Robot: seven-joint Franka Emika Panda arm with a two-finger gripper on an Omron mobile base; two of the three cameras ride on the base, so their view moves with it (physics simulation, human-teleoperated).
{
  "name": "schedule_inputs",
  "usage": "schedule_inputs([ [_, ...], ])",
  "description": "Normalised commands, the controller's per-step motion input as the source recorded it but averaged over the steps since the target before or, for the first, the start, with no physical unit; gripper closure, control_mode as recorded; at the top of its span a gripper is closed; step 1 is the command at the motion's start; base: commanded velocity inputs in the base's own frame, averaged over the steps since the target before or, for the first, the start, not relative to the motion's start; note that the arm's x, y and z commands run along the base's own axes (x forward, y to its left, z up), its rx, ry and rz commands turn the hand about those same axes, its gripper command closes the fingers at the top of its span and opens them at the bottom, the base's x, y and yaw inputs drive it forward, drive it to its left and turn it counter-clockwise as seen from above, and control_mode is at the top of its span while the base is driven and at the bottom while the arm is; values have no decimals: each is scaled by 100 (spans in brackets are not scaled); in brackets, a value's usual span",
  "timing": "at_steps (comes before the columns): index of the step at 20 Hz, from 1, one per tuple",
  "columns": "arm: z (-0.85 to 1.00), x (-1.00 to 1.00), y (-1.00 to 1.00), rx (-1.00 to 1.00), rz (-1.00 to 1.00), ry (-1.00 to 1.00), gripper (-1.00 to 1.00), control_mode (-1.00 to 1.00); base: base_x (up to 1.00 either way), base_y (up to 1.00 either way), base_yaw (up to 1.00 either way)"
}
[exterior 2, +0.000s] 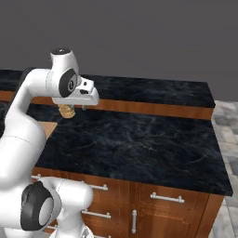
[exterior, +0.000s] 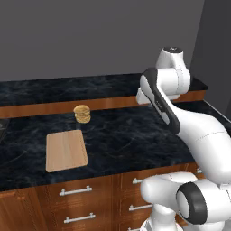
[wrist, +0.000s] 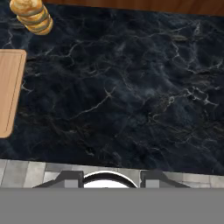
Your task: Open the drawer on the left and place the cutting tools on the cutting board.
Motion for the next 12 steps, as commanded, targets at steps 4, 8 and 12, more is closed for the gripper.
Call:
schedule_inputs([
  [4, -3, -27, 29, -5, 7, -4, -100, -100, 0, 0, 0],
  [8, -11, -74, 85, -13, 21, 0, -100, -100, 0, 0, 0],
  [12, -19, -82, 100, -15, 25, 0, -100, -100, 0, 0, 0],
])
